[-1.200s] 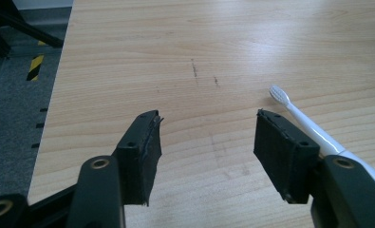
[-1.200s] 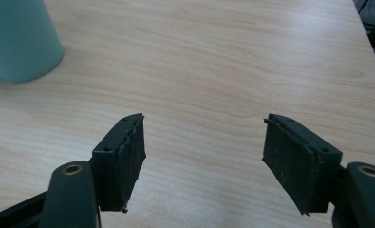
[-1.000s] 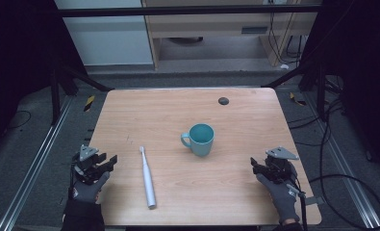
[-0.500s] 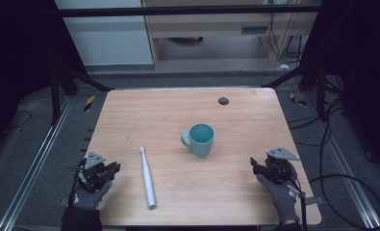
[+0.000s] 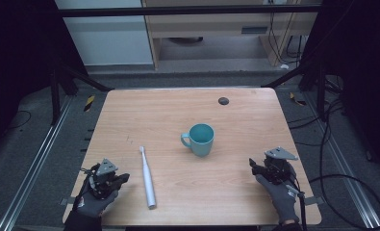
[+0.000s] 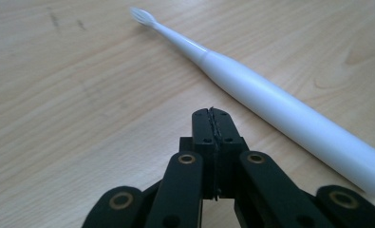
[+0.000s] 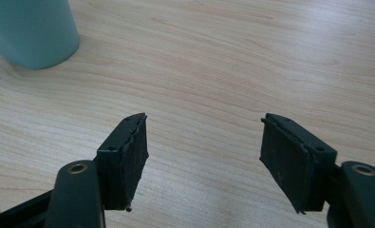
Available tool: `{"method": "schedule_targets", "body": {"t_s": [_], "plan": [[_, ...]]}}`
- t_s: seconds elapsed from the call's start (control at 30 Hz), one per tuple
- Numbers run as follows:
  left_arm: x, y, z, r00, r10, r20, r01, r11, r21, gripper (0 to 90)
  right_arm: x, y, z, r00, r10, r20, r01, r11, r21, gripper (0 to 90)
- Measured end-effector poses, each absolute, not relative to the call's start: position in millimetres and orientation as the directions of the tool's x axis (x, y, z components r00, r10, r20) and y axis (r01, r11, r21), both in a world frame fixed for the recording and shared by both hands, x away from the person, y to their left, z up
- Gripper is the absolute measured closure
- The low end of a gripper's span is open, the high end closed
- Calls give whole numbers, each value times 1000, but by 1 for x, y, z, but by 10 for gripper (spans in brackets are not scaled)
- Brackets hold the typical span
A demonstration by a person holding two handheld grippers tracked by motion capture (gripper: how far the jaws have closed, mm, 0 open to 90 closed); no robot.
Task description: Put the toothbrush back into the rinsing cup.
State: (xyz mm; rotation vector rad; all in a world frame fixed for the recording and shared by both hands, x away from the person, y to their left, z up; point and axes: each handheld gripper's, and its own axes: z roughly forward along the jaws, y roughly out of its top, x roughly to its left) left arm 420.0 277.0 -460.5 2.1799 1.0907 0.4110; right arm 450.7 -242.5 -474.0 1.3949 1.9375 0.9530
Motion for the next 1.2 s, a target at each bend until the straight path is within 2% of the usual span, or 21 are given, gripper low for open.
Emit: {"method": "schedule_targets", "body": {"t_s": [0.4, 0.6, 0.8, 1.2], "plan": [[412, 251, -470, 700, 712, -49, 577, -524, 626, 895, 451, -242, -475, -301, 953, -39, 556, 209, 804, 325], [411, 248, -469, 697, 715, -47, 575, -519, 633, 895, 451, -242, -475, -300, 953, -40, 557, 209, 804, 325], [410, 238, -455, 699, 712, -70, 550, -472, 689, 895, 452, -242, -476, -298, 954, -43, 559, 211, 802, 324], [416, 204, -465, 745, 662, -85, 552, -539, 637, 895, 452, -242, -476, -298, 954, -41, 560, 210, 801, 324]]}}
